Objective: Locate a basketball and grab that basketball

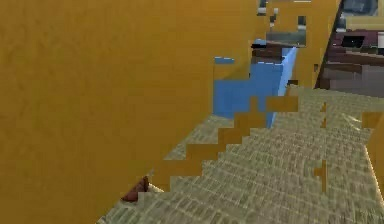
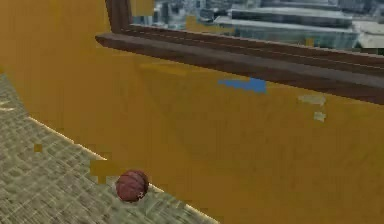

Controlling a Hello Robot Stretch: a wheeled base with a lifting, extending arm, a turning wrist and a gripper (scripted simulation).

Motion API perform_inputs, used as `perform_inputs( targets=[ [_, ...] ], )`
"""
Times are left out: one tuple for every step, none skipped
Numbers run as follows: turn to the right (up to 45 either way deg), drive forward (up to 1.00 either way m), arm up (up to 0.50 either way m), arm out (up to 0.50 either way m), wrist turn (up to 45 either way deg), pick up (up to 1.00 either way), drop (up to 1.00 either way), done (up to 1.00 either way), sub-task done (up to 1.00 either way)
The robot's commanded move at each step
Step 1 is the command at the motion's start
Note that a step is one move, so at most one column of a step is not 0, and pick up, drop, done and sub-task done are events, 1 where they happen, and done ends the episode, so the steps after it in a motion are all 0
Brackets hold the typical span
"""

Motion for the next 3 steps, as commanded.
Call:
perform_inputs(
  targets=[
    [30.0, 0.0, 0.0, 0.0, 0.0, 0.0, 0.0, 0.0, 0.0],
    [0.0, 0.3, 0.0, 0.0, 0.0, 0.0, 0.0, 0.0, 0.0],
    [-33.0, 0.0, 0.0, 0.0, 0.0, 0.0, 0.0, 0.0, 0.0]
  ],
)
